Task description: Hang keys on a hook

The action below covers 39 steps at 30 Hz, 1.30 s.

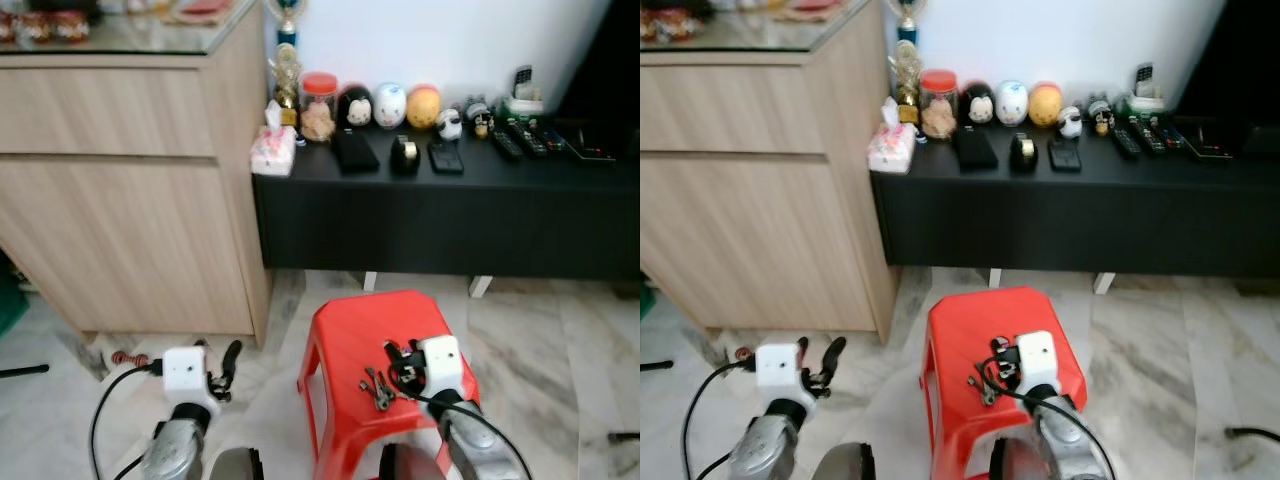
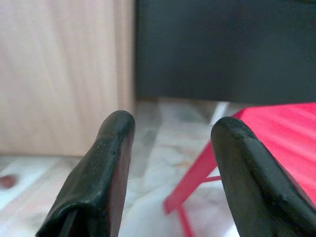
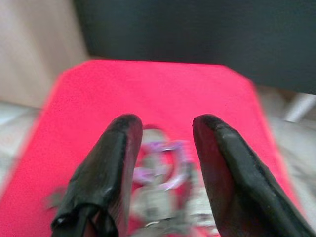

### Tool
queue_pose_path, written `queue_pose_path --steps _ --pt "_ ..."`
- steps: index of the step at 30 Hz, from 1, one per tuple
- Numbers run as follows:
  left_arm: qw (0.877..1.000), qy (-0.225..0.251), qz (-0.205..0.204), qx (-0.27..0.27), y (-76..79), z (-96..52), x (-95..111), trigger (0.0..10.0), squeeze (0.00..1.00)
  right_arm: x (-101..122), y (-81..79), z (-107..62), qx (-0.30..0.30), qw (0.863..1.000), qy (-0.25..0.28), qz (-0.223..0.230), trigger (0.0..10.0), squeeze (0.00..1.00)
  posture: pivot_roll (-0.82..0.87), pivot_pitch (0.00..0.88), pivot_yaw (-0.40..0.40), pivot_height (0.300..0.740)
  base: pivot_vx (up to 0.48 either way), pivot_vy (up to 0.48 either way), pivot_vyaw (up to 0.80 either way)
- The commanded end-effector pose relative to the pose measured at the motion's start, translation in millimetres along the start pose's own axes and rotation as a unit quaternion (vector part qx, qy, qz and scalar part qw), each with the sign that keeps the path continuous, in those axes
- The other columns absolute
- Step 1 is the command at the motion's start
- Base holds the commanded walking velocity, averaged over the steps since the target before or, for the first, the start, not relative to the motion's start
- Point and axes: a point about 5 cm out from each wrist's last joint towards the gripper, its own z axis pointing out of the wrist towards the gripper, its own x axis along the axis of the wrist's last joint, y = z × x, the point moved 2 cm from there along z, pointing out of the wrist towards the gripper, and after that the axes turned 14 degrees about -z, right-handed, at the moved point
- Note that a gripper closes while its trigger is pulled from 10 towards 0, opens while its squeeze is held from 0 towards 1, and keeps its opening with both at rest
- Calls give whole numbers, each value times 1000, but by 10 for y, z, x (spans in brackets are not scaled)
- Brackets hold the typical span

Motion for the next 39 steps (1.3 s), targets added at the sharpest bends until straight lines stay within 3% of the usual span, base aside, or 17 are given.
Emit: queue_pose_path --steps 1,6,10,19,20,23,28,32,34,35,36,37,39 --pt "1000 -6 9 12 -100 -45 -22 10000 0 54 -65 35 9 1000 7 5 10000 0 -22 0 -51 596 0 0 0" --pt "1000 -6 8 14 -107 -48 -22 10000 0 50 -60 35 10 1000 6 10 10000 0 -22 0 -51 596 0 0 0" --pt "1000 -7 10 15 -110 -46 -23 10000 0 41 -121 41 56 998 2 5 10000 0 -22 0 -50 596 0 0 0" --pt "1000 -6 10 13 -109 -43 -14 10000 0 86 -4 106 100 994 -17 -34 10000 0 -17 6 -50 596 0 0 0" --pt "1000 -5 10 13 -108 -47 -10 10000 0 142 -15 124 145 987 -11 -71 10000 0 -13 11 -48 596 0 0 0" --pt "1000 -5 10 13 -108 -56 -7 10000 0 203 23 144 177 979 -9 -104 10000 0 -7 17 -48 596 0 0 0" --pt "1000 -6 10 13 -112 -84 -11 10000 0 311 119 185 223 968 -16 -116 10000 0 -2 26 -48 596 0 0 0" --pt "1000 -7 10 13 -104 -113 -20 10000 0 229 75 107 315 934 -48 -159 10000 0 12 38 -51 596 0 0 0" --pt "1000 -7 10 13 -105 -126 -19 10000 0 238 105 121 308 935 -52 -167 10000 0 18 42 -53 596 0 0 0" --pt "1000 -6 10 14 -106 -134 -18 10000 0 254 121 134 302 937 -51 -166 10000 75 19 46 -54 596 0 0 0" --pt "1000 -6 11 14 -109 -145 -19 10000 0 270 127 144 300 940 -50 -158 10000 475 20 48 -55 596 0 0 0" --pt "1000 -7 11 15 -115 -154 -23 10000 0 279 122 146 303 940 -49 -151 10000 1000 20 48 -55 596 0 0 0" --pt "1000 -10 12 18 -125 -182 -36 10000 0 276 105 134 323 932 -51 -155 10000 1000 23 56 -53 596 0 0 0"
